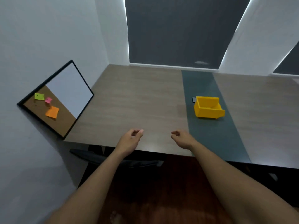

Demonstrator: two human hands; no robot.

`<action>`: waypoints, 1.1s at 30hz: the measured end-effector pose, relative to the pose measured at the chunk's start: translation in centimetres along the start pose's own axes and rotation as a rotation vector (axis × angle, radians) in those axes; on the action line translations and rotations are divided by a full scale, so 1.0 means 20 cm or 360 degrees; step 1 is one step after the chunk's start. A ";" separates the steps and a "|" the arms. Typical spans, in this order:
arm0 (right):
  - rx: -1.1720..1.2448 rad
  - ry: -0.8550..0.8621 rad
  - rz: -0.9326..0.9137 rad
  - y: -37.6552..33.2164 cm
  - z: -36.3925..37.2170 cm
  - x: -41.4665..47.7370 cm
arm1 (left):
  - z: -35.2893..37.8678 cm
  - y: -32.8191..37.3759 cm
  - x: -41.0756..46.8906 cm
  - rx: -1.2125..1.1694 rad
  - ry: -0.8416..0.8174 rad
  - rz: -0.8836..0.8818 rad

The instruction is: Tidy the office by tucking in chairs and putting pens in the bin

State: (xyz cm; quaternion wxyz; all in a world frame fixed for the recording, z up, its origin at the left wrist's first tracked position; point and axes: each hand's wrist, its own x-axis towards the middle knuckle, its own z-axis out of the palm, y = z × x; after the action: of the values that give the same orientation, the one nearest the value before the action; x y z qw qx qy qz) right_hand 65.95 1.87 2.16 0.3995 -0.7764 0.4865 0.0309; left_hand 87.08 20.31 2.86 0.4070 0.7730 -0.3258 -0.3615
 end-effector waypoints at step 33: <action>0.0730 0.0715 0.1049 1.41 0.19 -1.79 | 1.58 0.27 -0.70 0.0665 -0.1488 0.0651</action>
State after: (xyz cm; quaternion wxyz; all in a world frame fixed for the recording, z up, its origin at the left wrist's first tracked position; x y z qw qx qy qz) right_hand 26.43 24.55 -1.45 0.4145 -0.4593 0.7763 -0.1211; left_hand 52.51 16.61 -1.24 0.1188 0.5154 -0.6802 -0.5074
